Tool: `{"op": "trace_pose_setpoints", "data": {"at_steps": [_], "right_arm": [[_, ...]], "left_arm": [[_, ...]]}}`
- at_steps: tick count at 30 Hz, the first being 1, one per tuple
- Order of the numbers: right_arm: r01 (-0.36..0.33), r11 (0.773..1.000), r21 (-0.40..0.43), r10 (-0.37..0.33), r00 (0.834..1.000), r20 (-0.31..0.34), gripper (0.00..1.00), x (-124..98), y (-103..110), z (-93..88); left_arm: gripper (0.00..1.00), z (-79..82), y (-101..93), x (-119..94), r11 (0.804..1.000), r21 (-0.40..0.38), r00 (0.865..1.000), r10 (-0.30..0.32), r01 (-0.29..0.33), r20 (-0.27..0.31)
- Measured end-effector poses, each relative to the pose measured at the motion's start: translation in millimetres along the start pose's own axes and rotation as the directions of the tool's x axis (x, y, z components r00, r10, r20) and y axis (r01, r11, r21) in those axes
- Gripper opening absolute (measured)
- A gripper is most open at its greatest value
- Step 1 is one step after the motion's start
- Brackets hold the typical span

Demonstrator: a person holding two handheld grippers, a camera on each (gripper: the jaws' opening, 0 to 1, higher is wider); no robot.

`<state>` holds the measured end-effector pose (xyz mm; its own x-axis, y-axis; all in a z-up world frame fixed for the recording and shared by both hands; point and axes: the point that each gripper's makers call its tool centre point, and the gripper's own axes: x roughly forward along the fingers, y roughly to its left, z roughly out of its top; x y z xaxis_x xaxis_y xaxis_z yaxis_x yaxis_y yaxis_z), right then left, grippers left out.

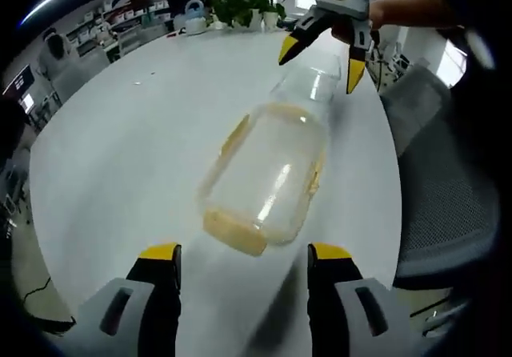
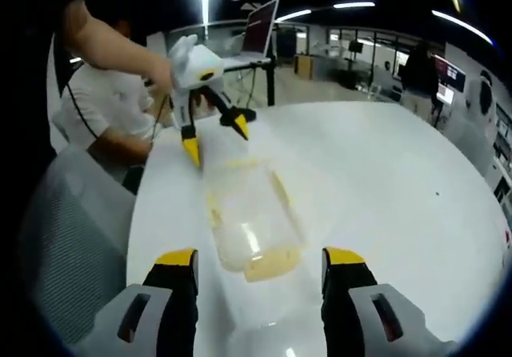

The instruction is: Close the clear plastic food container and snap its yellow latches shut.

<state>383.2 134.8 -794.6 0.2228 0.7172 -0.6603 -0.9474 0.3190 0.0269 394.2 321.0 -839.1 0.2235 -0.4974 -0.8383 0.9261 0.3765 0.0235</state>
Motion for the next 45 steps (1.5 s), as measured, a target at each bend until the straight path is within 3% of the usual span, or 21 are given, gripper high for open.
{"op": "trace_pose_setpoints", "data": {"at_steps": [12,22,38,45], "right_arm": [[-0.022,1.000,-0.021,0.021,0.999,-0.048,0.60,8.7,-1.7,-9.3],[-0.038,0.998,-0.057,0.032,0.994,-0.106,0.60,19.0,-3.4,-16.5],[-0.078,0.989,-0.124,0.055,0.982,-0.181,0.55,36.5,-3.8,-24.5],[-0.098,0.984,-0.150,0.060,0.970,-0.235,0.56,44.3,-3.7,-29.8]], "left_arm": [[0.63,2.0,9.5,10.0,0.995,0.097,0.998,-0.028,0.033,-0.055],[0.61,1.4,3.4,18.6,0.981,0.176,0.992,-0.065,0.082,-0.104],[0.58,-1.9,-1.4,26.3,0.960,0.245,0.983,-0.096,0.132,-0.155],[0.57,3.7,-2.2,31.0,0.951,0.267,0.980,-0.112,0.154,-0.165]]}}
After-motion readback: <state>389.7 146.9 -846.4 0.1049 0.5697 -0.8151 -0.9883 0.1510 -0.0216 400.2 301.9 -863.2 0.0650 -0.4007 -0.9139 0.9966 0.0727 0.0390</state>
